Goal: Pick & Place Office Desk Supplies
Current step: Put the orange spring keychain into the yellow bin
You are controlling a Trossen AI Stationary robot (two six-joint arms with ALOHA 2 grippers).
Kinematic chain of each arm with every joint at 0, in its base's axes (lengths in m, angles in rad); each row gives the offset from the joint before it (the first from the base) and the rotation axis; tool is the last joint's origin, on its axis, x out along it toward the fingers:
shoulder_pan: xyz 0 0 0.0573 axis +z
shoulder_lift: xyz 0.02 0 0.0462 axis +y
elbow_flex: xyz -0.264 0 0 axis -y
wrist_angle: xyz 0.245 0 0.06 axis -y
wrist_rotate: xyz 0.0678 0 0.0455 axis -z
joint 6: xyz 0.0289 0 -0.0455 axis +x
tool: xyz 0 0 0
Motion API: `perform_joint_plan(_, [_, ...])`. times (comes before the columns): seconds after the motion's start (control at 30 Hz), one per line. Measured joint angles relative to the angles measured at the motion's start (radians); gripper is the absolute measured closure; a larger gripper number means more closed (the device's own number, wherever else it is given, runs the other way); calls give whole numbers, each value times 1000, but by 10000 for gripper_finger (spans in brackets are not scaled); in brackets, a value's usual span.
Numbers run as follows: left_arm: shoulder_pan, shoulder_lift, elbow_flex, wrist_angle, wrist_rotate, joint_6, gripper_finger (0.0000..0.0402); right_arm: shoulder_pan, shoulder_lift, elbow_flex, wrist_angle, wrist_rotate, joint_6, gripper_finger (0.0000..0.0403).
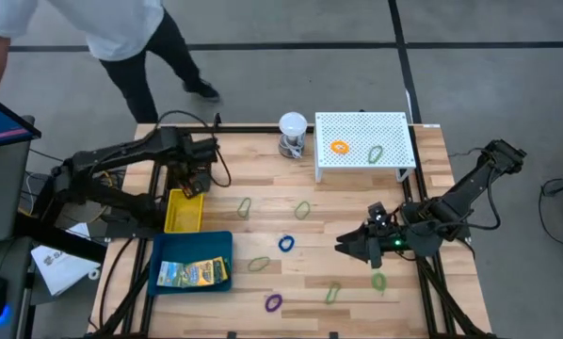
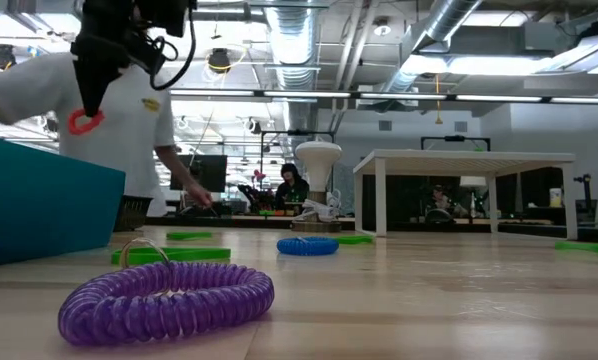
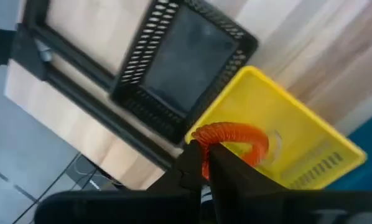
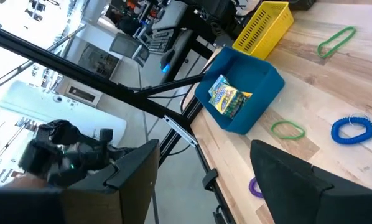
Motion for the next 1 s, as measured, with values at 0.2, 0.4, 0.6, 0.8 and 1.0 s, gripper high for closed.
perform_joint_plan(0.2, [-25,86,-27,-4,29,-37,396,-1,0,0,0,0,0,154])
perform_joint_plan(0.4, [-25,95,-151,-2,53,-167,396,8,0,0,0,1,11,154])
perform_joint_plan(0.6, [-25,36,-308,-4,122,-269,396,8,0,0,0,3,19,154])
perform_joint_plan(0.8, [-32,-36,-379,-6,169,-344,396,8,0,0,0,2,19,154])
perform_joint_plan(1.0, [-58,-84,-378,21,223,-422,396,8,0,0,0,3,18,154])
